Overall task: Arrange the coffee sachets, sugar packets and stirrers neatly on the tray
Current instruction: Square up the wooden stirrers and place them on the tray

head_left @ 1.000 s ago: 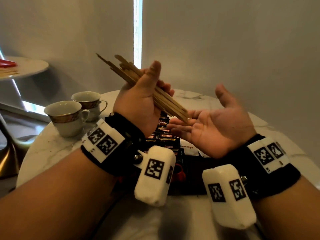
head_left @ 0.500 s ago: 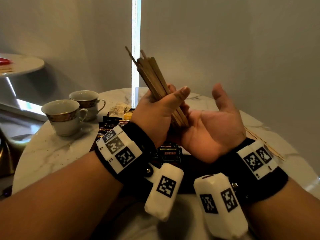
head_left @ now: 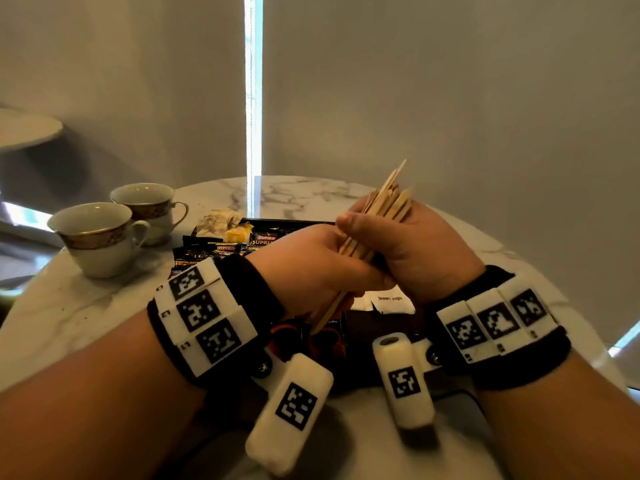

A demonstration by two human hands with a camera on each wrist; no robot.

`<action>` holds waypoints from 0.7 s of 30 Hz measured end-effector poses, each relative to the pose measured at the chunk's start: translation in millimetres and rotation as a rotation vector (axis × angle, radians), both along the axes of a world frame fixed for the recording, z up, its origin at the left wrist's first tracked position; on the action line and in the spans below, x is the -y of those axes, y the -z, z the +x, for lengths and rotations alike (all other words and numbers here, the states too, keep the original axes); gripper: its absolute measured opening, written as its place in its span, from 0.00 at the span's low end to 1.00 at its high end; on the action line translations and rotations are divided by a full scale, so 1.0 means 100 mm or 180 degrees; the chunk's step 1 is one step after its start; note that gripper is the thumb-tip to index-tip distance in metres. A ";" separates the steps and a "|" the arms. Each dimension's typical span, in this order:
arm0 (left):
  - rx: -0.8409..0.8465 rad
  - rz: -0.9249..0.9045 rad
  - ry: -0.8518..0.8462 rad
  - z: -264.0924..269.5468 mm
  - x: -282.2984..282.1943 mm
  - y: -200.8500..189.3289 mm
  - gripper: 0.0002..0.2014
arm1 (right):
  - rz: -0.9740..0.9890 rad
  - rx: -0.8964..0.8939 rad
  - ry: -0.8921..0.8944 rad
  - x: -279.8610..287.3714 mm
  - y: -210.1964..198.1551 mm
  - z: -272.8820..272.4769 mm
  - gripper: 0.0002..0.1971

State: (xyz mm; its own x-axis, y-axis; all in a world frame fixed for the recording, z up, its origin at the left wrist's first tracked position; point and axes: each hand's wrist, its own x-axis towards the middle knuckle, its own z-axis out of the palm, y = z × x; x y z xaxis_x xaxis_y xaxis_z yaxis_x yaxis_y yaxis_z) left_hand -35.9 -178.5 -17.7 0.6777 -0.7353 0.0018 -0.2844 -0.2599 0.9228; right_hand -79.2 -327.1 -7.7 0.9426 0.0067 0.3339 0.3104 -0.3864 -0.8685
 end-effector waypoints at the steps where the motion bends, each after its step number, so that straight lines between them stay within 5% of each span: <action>1: 0.0074 0.0005 -0.0062 -0.01 0.00 -0.01 0.07 | 0.0000 0.0068 0.0045 0.00 0.00 0.00 0.07; 8: 0.0247 -0.0340 -0.0273 -0.07 0.03 -0.05 0.17 | 0.0365 0.0176 0.0386 0.00 0.03 0.06 0.07; 17: 0.0802 -0.0083 -0.0512 -0.12 0.03 -0.06 0.08 | 0.1011 -0.0081 0.0628 -0.02 0.09 0.15 0.20; 21: 0.0839 0.0038 -0.0500 -0.09 0.01 -0.05 0.04 | 0.0498 -0.0088 0.0667 0.01 0.04 0.08 0.30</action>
State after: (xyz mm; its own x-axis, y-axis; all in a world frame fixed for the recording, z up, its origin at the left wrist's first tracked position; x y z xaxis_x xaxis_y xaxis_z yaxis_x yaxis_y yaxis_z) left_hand -44.8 -179.4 -12.4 0.7604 -0.6227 0.1846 -0.4691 -0.3300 0.8191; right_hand -71.3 -327.9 -11.5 0.9267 -0.2395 0.2897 0.2132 -0.3000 -0.9298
